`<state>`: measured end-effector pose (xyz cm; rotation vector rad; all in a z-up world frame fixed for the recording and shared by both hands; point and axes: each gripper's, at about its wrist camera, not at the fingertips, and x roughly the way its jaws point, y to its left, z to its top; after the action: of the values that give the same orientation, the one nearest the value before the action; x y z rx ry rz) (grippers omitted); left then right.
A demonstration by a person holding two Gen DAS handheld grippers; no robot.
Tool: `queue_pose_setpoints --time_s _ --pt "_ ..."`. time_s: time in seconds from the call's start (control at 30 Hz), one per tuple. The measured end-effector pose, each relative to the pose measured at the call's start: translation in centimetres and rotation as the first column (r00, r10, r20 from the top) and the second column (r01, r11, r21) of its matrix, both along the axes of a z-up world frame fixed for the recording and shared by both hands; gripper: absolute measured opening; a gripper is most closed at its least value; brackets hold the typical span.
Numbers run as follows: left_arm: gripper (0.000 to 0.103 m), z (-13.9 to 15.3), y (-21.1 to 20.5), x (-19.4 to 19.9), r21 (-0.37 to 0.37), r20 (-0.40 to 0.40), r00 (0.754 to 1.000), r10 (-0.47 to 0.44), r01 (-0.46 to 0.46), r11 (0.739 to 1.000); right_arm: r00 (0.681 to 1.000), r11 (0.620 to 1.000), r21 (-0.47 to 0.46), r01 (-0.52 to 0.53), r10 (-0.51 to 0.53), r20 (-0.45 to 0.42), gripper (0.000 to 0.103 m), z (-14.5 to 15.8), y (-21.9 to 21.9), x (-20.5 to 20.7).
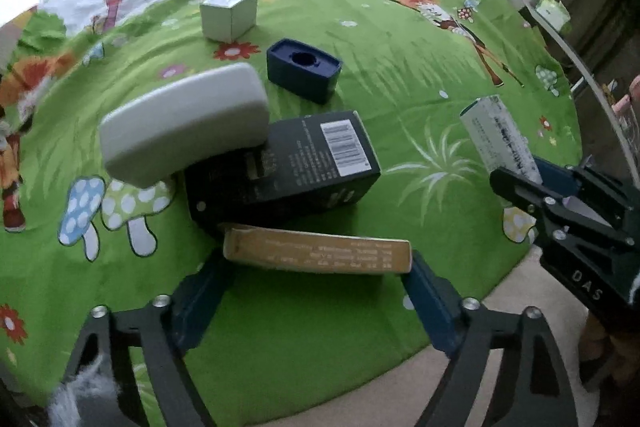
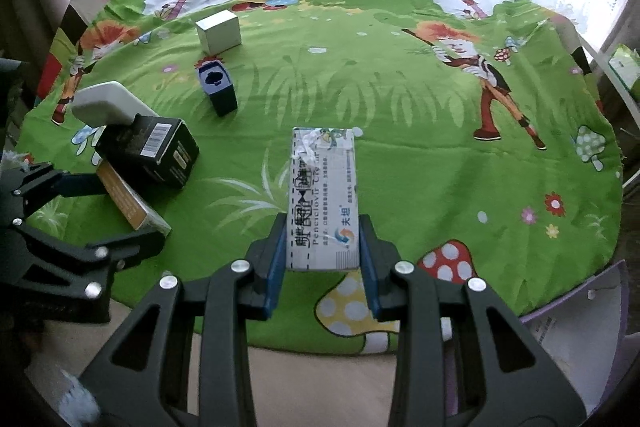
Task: Organize rigid objects
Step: 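Grasp the white medicine box with right gripper while left grasps tan barcode box, then carry the white medicine box and tan box toward the storage box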
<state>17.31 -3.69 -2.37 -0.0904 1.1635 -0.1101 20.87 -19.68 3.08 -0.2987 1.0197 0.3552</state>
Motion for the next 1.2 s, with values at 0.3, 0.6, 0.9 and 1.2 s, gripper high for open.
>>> queue_pose_setpoints --time_s 0.3,0.6,0.9,1.2 --pt "0.084 1.0 -0.7 -1.0 0.002 0.036 0.999 -0.008 0.008 1.000 1.000 1.000 -0.009 0.018 -0.018 0.020 0.037 0.7 -1.0 -0.7" --pt "0.084 3.2 -3.6 -3.0 -0.035 0.098 0.995 -0.028 0.032 0.999 0.998 0.999 0.005 0.044 -0.044 0.035 0.037 1.8 -3.0 -2.1" --pt "0.084 4.5 -6.9 -4.6 -0.042 0.133 0.989 -0.068 0.074 0.996 0.995 0.996 0.022 0.092 -0.093 0.040 0.037 2.8 -6.5 -3.5" --pt "0.084 5.0 -8.9 -5.9 -0.079 0.141 0.988 -0.069 0.080 0.994 0.993 0.993 0.052 0.110 -0.112 0.026 0.037 3.3 -8.9 -4.8"
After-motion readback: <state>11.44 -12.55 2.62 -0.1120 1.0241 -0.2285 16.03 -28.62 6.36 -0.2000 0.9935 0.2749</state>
